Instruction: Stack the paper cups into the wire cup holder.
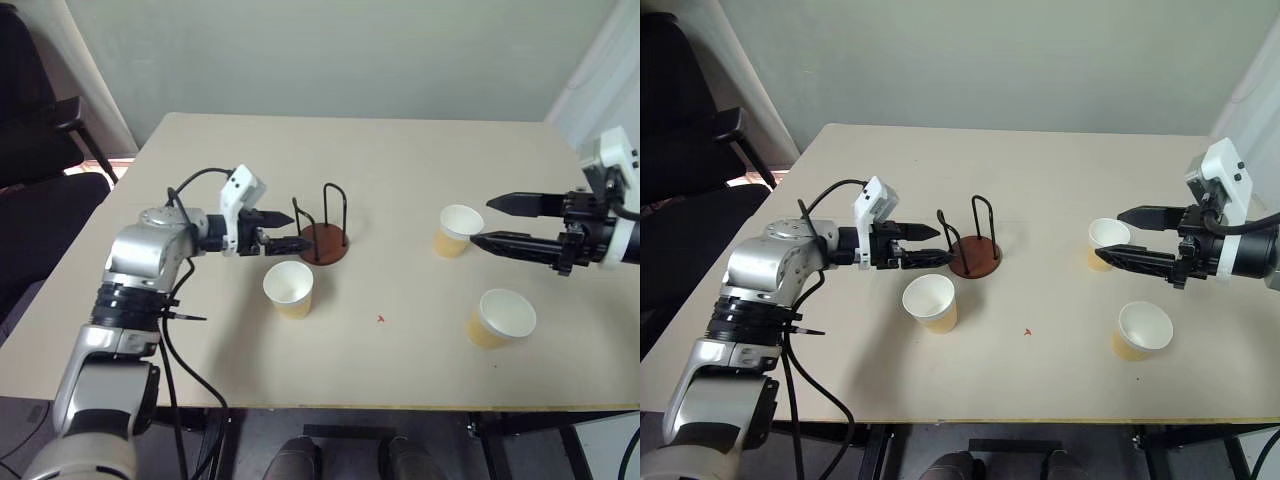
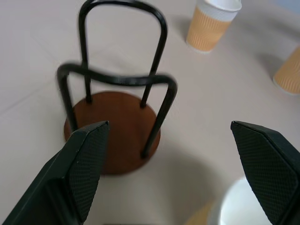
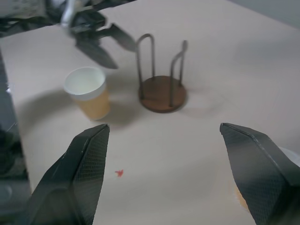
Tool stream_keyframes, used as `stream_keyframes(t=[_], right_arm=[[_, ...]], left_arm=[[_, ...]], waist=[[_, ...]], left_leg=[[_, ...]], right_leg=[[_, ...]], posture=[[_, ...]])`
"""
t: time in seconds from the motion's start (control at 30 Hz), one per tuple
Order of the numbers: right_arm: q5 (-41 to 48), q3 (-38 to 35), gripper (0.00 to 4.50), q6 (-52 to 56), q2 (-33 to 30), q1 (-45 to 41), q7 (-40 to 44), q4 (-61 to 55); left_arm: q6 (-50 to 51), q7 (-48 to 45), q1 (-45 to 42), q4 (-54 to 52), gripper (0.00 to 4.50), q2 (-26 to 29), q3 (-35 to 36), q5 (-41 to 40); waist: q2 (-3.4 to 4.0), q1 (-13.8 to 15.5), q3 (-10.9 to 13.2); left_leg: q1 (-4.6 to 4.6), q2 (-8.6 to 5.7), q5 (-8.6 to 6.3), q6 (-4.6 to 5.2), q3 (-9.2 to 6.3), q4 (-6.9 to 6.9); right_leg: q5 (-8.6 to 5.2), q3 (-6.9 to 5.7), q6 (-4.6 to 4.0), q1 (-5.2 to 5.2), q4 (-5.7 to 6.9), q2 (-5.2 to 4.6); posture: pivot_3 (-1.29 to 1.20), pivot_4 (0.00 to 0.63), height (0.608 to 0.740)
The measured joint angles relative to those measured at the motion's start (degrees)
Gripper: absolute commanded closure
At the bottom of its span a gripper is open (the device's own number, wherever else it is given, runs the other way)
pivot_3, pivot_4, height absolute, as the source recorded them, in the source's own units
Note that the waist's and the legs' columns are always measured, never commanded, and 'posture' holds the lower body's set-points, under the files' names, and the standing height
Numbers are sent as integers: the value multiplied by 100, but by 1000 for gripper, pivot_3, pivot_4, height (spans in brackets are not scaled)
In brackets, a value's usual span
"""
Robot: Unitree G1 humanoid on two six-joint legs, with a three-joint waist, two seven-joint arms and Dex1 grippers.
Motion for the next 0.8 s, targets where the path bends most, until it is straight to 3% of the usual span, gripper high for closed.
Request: stream_keyframes(t=[0.53, 0.63, 0.8], right_arm=[[547, 101, 575, 10, 9, 334, -97, -375], [544, 144, 575, -54, 14, 336, -70, -373], [534, 166, 575, -143, 14, 397, -40, -358]], left_arm=[[-287, 749, -77, 176, 47, -912, -71, 397], [-371, 889, -112, 271, 667, -990, -73, 495], [-456, 1058, -122, 299, 2502, -989, -67, 624]], waist=[[-1, 11, 0], [-2, 11, 1], [-2, 14, 1]], left_leg=[[1, 0, 5, 9, 7, 4], [0, 0, 7, 11, 7, 5], [0, -1, 7, 11, 7, 5]], right_leg=[[3, 2, 14, 4, 3, 1], [5, 3, 16, 4, 3, 1], [4, 3, 16, 5, 1, 1]], posture=[[0, 150, 740], [0, 150, 740], [0, 150, 740]])
